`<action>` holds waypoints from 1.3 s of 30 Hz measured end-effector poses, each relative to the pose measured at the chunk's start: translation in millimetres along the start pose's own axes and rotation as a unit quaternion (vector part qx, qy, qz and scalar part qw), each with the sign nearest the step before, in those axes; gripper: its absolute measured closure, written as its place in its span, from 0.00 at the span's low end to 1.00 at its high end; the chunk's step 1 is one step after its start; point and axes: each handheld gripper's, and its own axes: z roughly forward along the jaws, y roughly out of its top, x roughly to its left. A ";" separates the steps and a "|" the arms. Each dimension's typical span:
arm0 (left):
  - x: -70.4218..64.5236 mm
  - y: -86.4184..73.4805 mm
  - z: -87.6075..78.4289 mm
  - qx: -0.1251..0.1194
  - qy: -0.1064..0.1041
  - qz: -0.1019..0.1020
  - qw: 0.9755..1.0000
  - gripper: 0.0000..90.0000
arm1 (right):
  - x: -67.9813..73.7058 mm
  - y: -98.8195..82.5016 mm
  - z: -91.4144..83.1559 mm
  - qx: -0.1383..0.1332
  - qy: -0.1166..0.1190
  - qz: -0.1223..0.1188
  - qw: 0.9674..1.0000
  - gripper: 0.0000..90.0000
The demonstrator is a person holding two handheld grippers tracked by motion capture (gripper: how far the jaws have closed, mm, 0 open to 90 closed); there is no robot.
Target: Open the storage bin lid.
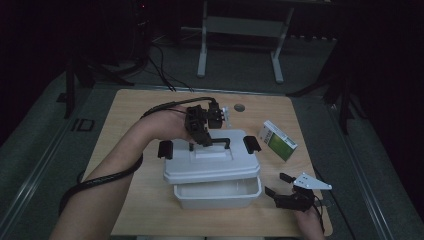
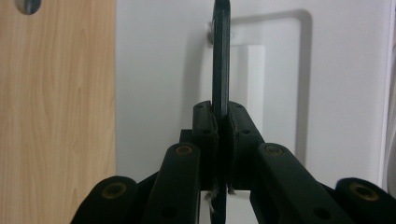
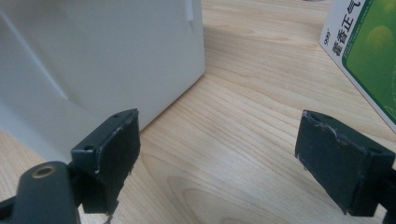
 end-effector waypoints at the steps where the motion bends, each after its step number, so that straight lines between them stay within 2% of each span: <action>1: 0.4 -3.4 -1.9 -0.004 0.003 -0.003 1.000 0.94 | 0.0 0.1 0.1 0.000 0.000 0.000 1.000 0.15; 12: 2.4 -42.8 -12.5 -0.004 0.014 -0.033 0.999 0.94 | 0.3 0.0 0.6 0.000 -0.001 0.001 1.000 0.15; 19: 1.1 -75.8 -22.5 -0.003 0.024 -0.065 0.998 0.94 | 0.4 0.2 0.9 0.001 -0.002 0.000 1.000 0.15; 25: -1.7 -103.3 -31.1 -0.002 0.032 -0.084 0.996 0.94 | 1.0 0.4 1.5 0.003 -0.003 0.000 1.000 0.15; 27: -2.0 -107.1 -31.6 -0.002 0.032 -0.090 0.995 0.94 | 1.0 0.4 1.6 0.004 -0.004 0.000 1.000 0.15; 28: -3.0 -119.2 -32.9 -0.005 0.033 -0.101 0.994 0.94 | 1.0 0.4 1.7 0.004 -0.004 0.000 1.000 0.15; 32: -2.7 -136.6 -33.1 -0.007 0.030 -0.123 0.992 0.94 | 1.3 0.6 2.4 0.005 -0.005 -0.002 1.000 0.15; 39: -4.3 -165.5 -35.0 -0.002 0.037 -0.149 0.988 0.94 | 1.0 0.4 1.9 0.005 -0.005 0.001 1.000 0.15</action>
